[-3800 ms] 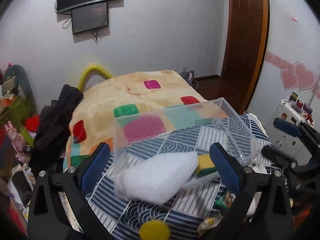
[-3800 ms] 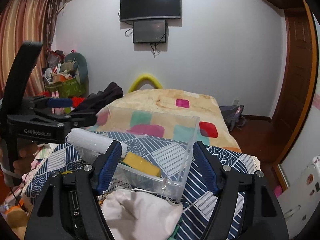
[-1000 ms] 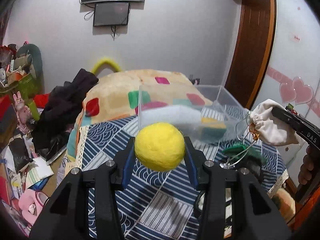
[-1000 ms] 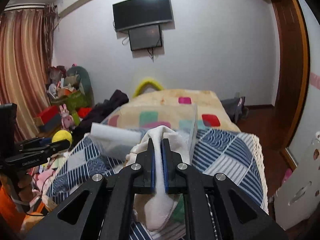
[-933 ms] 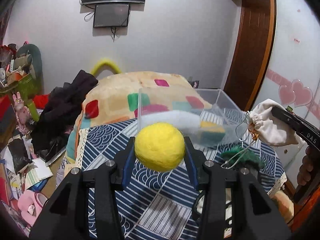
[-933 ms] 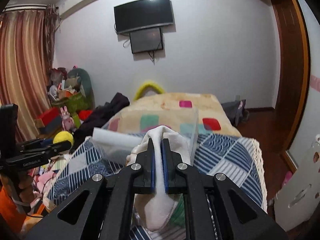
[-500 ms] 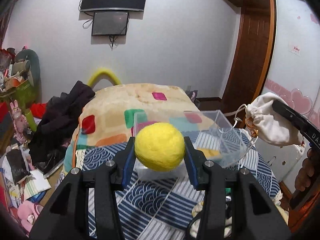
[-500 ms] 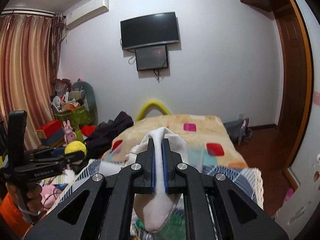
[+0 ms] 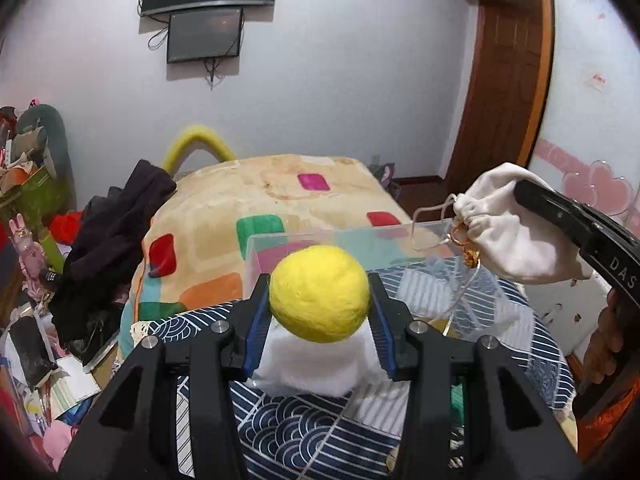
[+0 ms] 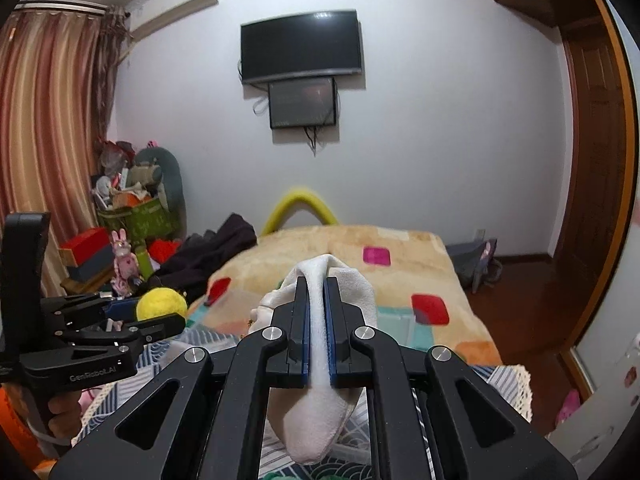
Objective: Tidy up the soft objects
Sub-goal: 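Lower the ball and cloth into the clear box and open both tools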
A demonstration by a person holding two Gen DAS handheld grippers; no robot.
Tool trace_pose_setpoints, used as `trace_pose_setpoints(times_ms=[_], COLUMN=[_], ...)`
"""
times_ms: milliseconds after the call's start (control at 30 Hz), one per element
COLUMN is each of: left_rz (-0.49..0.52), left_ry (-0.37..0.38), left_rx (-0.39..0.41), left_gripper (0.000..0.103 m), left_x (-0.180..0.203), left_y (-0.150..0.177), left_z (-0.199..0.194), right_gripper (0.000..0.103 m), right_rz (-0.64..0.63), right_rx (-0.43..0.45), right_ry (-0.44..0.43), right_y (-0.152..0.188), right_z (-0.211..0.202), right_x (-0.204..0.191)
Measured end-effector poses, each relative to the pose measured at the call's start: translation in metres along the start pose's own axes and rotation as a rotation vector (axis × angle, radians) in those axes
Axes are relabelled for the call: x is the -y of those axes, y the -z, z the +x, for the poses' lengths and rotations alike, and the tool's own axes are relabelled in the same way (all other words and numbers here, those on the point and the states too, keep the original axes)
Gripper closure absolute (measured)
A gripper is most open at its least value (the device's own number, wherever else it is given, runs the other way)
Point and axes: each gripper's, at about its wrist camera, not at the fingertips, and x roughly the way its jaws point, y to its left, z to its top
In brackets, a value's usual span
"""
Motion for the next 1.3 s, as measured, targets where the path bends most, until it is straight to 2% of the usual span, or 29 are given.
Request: trace_pose_setpoints(times_ms=[267,367,567,700,767,800,900,967,1067,1300], left_rz=[0.007,0.007,-0.006,-0.003,-0.002,-0.002,0.009,0.017,0.02,0.024], left_ry=[-0.022,-0.052,-0.034,-0.042,-0.034,-0.031,-0.037,-0.044,-0.051,-0.07], left_rx=[-0.068,-0.074,-0.106,-0.109,-0.107,-0.104,-0.086,-0.064,-0.029,0.025], left_gripper=[0.058,0.058,0.057,0.052,0.042,0.041,0.038,0.032,0.024,0.008], left_x=[-0.002,-0.003,-0.004,-0.003,-0.002,-0.002,0.0,0.003,0.006,0.011], left_y=[0.001,0.0,0.002,0.004,0.004,0.005,0.004,0.003,0.001,0.003], left_z=[0.04,0.05,0.064,0.066,0.064,0.062,0.054,0.045,0.031,-0.004], right_gripper=[0.097,0.097,0.097,0.097,0.096,0.095,0.085,0.071,0.056,0.035], right_rz=[0.052,0.054,0.026,0.007,0.01,0.016,0.036,0.041,0.049,0.037], right_rx=[-0.133,-0.196,-0.29,-0.342,-0.348,-0.354,-0.354,-0.335,-0.296,-0.185], right_ry=[0.008,0.014,0.003,0.007,-0.001,-0.009,-0.023,-0.016,-0.02,-0.011], right_y=[0.017,0.024,0.032,0.038,0.038,0.038,0.035,0.032,0.027,0.012], right_z=[0.036,0.049,0.064,0.071,0.071,0.071,0.07,0.064,0.056,0.021], right_x=[0.02,0.025,0.027,0.026,0.028,0.028,0.032,0.032,0.032,0.023])
